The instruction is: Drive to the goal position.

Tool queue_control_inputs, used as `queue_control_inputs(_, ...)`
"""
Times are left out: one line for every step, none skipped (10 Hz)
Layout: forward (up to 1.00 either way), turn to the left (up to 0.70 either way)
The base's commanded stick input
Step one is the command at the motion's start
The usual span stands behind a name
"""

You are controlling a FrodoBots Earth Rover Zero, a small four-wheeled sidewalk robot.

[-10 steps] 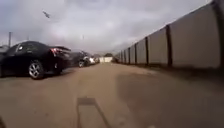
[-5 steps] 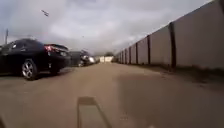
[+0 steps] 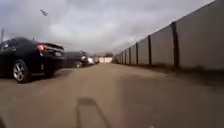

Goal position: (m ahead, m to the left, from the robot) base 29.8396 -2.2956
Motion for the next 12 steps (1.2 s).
queue_control_inputs(0.70,0.00)
queue_control_inputs(0.70,0.00)
queue_control_inputs(0.70,0.00)
queue_control_inputs(0.70,0.05)
queue_control_inputs(0.70,0.07)
queue_control_inputs(0.70,0.06)
queue_control_inputs(0.70,0.07)
queue_control_inputs(0.70,0.07)
queue_control_inputs(0.70,0.06)
queue_control_inputs(0.70,0.04)
queue_control_inputs(0.70,0.04)
queue_control_inputs(0.70,0.03)
